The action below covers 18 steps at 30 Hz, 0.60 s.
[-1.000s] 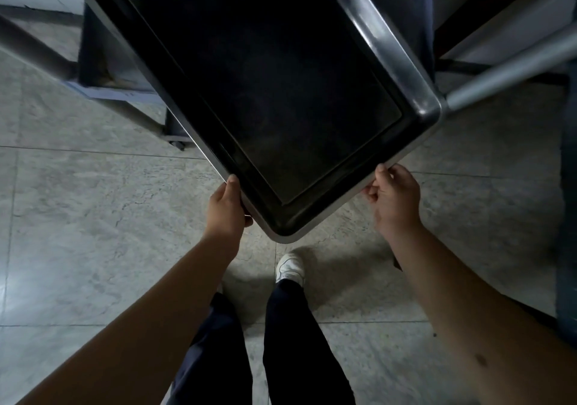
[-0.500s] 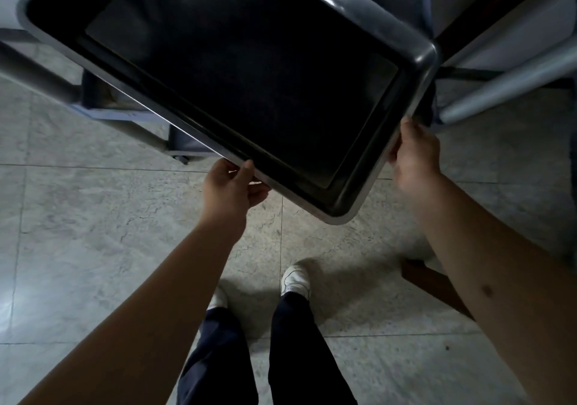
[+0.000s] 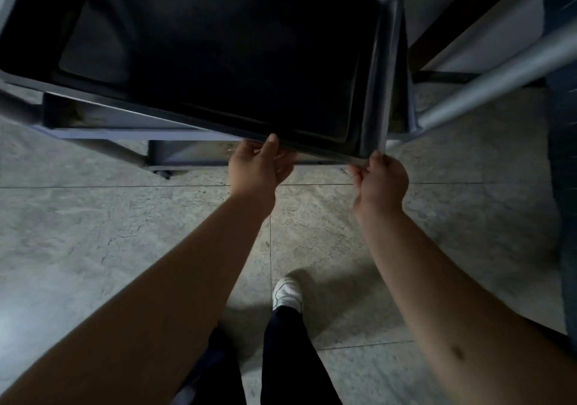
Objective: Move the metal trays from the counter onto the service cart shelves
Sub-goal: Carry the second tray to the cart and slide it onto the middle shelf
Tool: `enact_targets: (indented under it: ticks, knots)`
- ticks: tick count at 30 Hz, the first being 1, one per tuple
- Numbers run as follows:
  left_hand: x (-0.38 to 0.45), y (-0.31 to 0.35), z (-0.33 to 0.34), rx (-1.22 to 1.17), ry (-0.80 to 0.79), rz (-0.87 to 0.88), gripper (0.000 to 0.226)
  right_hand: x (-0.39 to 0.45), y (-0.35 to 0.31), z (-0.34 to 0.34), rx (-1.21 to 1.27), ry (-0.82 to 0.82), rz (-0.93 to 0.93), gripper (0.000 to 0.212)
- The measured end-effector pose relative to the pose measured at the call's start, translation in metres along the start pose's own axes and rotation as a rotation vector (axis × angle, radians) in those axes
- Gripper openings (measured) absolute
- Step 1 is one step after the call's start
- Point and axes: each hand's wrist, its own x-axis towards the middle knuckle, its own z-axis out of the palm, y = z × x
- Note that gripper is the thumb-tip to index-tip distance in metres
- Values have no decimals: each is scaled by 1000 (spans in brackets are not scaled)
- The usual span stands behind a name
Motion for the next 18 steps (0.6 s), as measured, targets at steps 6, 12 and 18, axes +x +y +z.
enact_targets:
  ticks: [6, 12, 18]
  knots:
    - [44, 32, 4, 38, 170, 11, 15, 52, -41, 23, -75, 33, -20, 17]
    - [70, 26, 35, 26, 220, -42, 22, 77, -54, 39, -67, -54, 20, 18]
    - [76, 22, 35, 49, 171, -2, 23, 84, -55, 41, -90, -54, -6, 11]
